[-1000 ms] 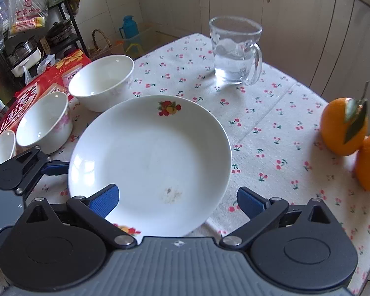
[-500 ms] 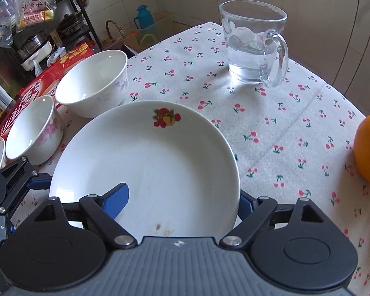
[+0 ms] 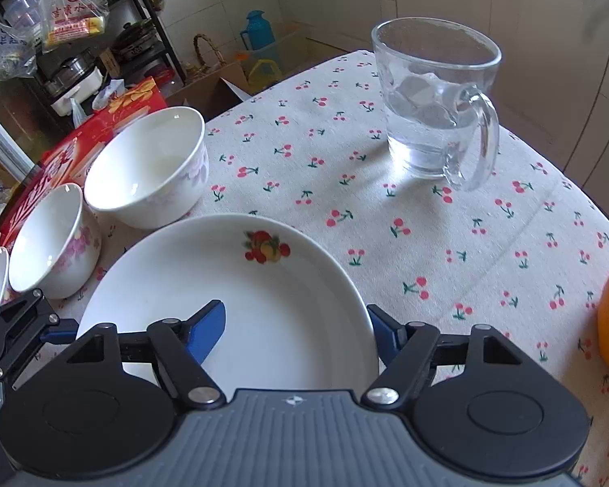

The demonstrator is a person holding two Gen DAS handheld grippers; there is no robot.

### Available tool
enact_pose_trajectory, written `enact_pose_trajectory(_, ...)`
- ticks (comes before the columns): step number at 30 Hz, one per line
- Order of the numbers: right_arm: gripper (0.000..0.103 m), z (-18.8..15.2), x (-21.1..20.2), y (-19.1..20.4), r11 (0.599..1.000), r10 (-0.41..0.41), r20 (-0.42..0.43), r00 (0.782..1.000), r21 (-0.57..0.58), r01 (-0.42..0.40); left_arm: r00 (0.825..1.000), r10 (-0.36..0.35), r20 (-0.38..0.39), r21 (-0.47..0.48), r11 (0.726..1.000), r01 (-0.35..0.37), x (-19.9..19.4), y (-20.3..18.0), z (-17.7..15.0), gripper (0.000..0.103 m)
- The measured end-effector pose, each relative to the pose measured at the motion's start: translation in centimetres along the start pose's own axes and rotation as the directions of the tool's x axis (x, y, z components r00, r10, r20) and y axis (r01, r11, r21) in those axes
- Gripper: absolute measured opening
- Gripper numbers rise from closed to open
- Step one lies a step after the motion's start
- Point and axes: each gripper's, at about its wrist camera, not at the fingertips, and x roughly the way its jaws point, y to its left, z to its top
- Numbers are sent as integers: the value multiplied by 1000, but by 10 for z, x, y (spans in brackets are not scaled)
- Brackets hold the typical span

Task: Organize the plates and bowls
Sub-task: 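Lift the fruit-decal plate off the cloth with the right gripper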

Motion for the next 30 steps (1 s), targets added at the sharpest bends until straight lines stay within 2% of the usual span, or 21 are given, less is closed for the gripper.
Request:
enact_pose_trajectory(6,73,5,1,-6,1000,29,4,1000,8,-29,1000,-2,1,4,1000,2,-1,0,0,94)
enact_pose_trajectory(12,73,4,0,-7,999,47,12,999,8,-48,1000,-6,2,3,1000,6,-1,1,0,94)
enact_pose_trajectory(24,73,-13,-11,0,998,59,-19,998,16,-58,1000,-22,-5,50,998,22,-4,0,-2,90)
enact_pose_trajectory(30,73,-6,-5,-3,998,60,13,998,18,-60,1000,-22,-5,53,998,22,-4,0,-1,90)
